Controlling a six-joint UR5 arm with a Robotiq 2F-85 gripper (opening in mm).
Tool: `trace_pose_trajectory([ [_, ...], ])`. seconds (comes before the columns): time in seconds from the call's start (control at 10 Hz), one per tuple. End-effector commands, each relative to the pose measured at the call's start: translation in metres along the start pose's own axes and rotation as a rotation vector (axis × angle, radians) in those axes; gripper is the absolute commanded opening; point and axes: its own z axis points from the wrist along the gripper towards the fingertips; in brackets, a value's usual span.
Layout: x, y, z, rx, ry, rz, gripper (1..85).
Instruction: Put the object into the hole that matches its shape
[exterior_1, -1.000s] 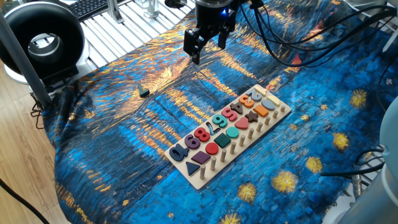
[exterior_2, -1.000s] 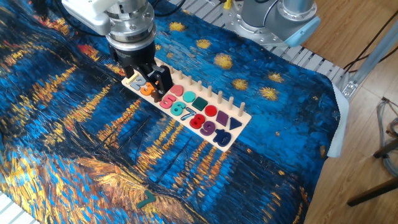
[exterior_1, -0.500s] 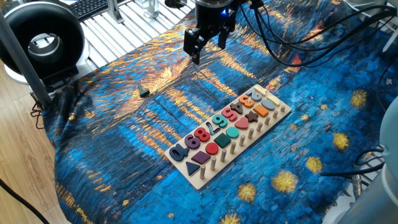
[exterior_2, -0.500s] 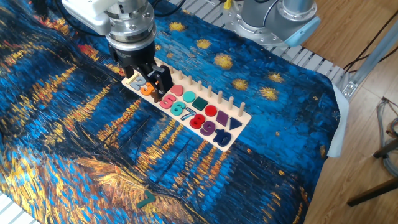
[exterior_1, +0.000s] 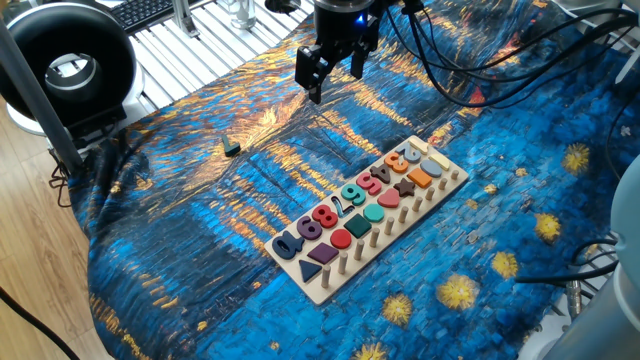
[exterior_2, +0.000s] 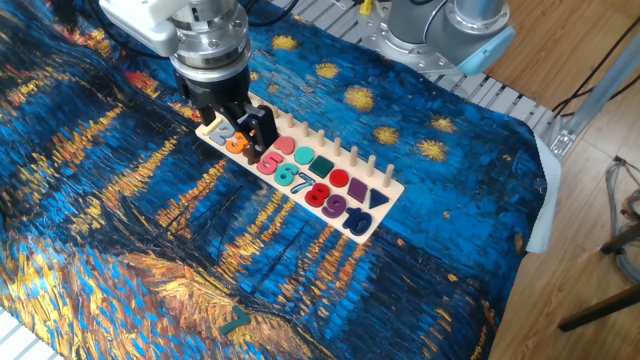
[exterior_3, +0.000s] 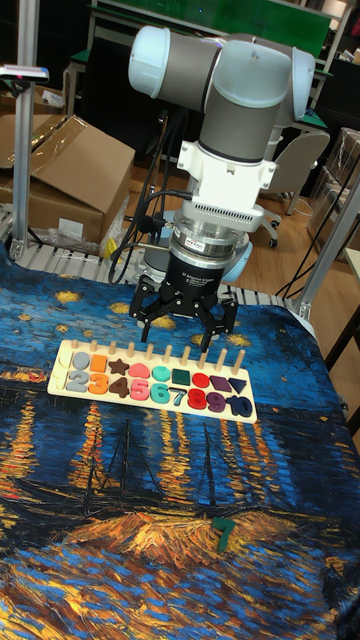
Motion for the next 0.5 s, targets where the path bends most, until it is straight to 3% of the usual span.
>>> trace_pose_trajectory([
  [0.0,-0.0349,0.0225,-0.0031,-0.087,-0.13,0.123,1.7],
  [0.4,-0.0363,0.0228,-0.001,-0.072,-0.136,0.127,1.7],
])
